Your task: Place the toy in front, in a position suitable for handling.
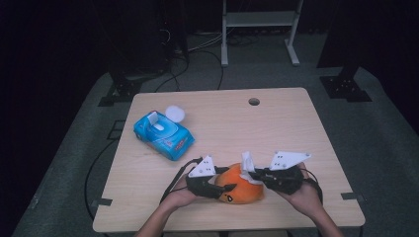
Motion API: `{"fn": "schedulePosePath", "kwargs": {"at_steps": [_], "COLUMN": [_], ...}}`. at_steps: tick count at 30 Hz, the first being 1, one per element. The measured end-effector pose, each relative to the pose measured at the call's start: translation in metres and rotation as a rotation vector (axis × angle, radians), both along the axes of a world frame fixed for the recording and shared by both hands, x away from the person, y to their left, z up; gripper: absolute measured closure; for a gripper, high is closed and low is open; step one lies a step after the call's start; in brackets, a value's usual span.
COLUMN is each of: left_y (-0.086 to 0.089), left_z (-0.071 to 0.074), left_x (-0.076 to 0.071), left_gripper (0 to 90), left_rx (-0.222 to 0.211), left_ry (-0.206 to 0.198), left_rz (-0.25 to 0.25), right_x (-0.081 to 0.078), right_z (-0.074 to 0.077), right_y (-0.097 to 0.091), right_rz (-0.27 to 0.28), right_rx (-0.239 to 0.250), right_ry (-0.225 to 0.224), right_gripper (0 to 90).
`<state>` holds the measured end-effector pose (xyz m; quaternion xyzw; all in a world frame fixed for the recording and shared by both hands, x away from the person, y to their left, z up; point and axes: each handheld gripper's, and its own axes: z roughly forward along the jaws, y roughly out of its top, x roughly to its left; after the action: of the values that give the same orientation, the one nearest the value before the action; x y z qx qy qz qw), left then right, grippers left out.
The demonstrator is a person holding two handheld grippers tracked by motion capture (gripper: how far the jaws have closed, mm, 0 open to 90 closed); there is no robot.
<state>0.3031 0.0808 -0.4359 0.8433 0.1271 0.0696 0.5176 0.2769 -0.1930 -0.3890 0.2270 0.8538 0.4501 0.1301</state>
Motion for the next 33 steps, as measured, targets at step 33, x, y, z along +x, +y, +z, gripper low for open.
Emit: {"fn": "schedulePosePath", "kwargs": {"at_steps": [33], "left_y": [0.019], "left_z": [-0.01], "left_x": [0.013], "left_gripper": [43.1], "left_rx": [-0.021], "left_ry": [0.071], "left_rz": [0.073], "right_x": [0.003], "right_z": [-0.017], "right_y": [-0.004], "right_rz": [0.024], "right_rx": [-0.01], "right_ry": [0.064], "right_gripper": [83.9]}}
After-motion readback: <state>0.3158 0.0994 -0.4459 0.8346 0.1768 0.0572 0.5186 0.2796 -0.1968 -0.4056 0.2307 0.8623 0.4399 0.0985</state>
